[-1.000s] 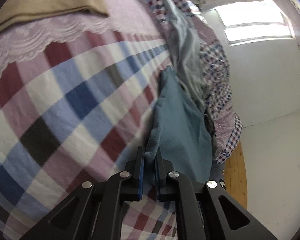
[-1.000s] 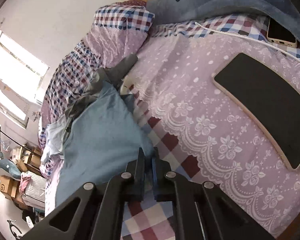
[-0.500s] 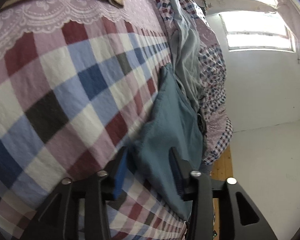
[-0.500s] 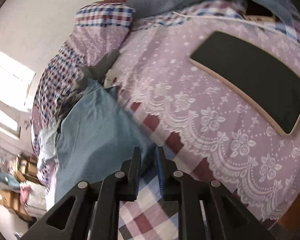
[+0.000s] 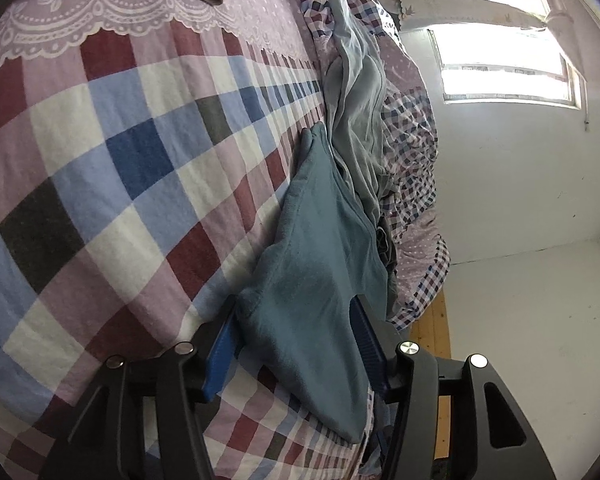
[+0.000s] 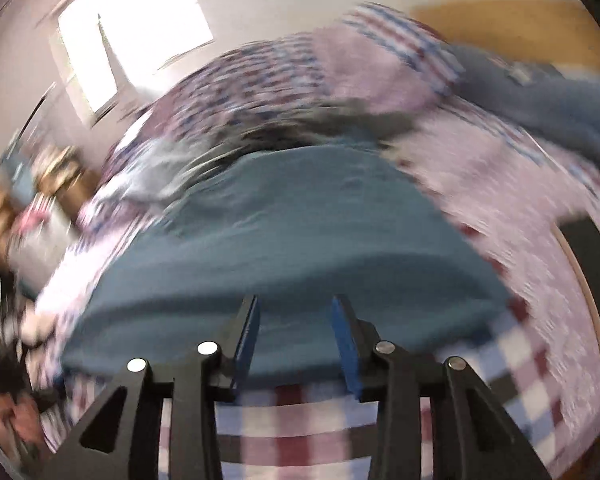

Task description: Fold clothes

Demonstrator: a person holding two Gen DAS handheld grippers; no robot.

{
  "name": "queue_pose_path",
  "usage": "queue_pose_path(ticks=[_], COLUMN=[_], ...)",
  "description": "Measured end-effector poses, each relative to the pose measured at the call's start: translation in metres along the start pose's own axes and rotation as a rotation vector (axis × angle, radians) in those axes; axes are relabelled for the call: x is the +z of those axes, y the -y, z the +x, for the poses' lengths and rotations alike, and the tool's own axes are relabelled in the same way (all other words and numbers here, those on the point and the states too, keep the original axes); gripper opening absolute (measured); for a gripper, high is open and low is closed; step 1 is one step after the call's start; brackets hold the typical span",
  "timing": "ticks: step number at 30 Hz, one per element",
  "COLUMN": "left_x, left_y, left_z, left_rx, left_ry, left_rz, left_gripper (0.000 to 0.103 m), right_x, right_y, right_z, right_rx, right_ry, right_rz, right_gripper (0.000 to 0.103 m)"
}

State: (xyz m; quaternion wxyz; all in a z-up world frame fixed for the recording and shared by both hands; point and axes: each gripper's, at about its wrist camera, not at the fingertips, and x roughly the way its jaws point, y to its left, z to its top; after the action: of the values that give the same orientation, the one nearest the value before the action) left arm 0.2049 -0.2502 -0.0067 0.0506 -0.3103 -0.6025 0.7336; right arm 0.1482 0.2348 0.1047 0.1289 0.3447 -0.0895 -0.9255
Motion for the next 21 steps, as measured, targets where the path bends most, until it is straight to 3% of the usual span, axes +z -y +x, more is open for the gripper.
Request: queue_pose_path(ticks=[2, 7, 16, 21], left_x=[0.001, 0.004, 0.009, 0.009], left_y=[-0.003, -0.005, 0.004, 0.007], left_z=[0.001, 0.003, -0.002, -0.005], left_rx=[-0.009, -0.017, -0.088, -0.112], left_ry=[-0.013, -0.027, -0.035, -0.045], left_rz=[-0.019, -0.036, -0.011, -0.009], left_gripper=[0.035, 0.013, 0.007, 0.006], right_x=[-0.005, -0.031, -0.092, -0.110], right_y=[-0.031, -0.125, -0.242, -0.273], right_z=[0.005, 0.020, 0.044, 0.069], right_rx=[0.031, 0.119, 0.186, 0.140], right_ry=[0.003, 0.014, 0.097, 0.142], right_rz=[-0.117, -0.476, -0.965, -1.111], right_gripper=[0.041, 0.045, 0.068, 0.070])
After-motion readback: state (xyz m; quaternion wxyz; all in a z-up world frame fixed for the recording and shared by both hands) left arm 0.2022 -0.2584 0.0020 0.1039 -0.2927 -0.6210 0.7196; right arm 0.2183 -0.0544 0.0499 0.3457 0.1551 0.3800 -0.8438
